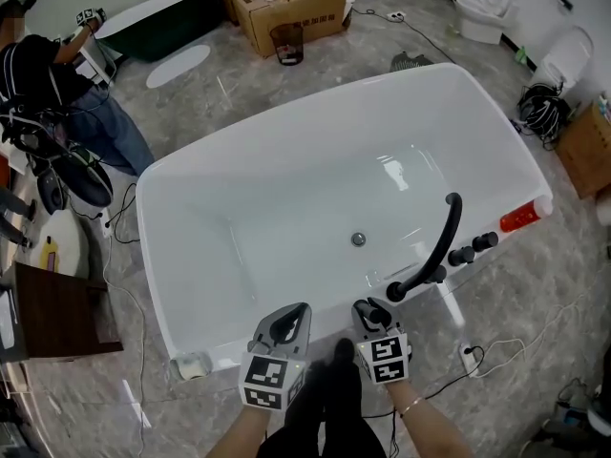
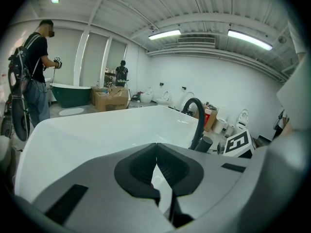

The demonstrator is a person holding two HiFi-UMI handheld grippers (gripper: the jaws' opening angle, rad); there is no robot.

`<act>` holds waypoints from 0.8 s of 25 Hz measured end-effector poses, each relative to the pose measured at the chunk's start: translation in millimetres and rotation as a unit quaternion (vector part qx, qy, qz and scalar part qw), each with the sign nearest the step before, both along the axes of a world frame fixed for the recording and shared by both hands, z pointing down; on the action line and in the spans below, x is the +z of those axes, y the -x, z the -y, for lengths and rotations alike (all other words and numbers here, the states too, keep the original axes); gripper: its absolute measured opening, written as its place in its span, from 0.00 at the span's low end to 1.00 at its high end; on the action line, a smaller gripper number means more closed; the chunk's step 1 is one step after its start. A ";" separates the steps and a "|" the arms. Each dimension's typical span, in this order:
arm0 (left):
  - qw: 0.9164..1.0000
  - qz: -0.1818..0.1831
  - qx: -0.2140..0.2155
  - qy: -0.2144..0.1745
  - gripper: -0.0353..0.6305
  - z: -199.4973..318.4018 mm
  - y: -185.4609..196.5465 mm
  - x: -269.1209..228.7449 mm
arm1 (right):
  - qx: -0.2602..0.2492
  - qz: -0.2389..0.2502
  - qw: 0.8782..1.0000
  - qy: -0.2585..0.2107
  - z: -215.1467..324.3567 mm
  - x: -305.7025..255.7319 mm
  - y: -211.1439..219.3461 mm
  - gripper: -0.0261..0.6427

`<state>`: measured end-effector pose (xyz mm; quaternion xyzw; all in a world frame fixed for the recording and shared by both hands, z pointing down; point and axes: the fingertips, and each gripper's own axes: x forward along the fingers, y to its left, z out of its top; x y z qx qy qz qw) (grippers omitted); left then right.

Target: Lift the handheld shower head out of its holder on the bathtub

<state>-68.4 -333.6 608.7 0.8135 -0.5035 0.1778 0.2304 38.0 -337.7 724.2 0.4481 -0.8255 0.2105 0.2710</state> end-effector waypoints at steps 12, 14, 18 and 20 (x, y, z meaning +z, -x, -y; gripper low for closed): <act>1.000 -0.007 0.014 -0.013 0.08 -19.5 5.5 -20.1 | 0.005 0.000 1.000 -0.022 -18.7 -43.9 8.4 0.25; 1.000 -0.008 0.018 -0.016 0.08 -24.6 6.4 -22.8 | 0.005 -0.002 1.000 -0.026 -24.3 -51.2 9.6 0.25; 0.999 -0.010 0.026 -0.023 0.08 -29.0 7.0 -32.1 | 0.005 -0.003 0.999 -0.033 -30.9 -71.3 10.8 0.25; 0.999 -0.011 0.029 -0.026 0.08 -31.8 4.8 -37.6 | 0.004 -0.004 0.999 -0.035 -35.2 -81.3 8.7 0.25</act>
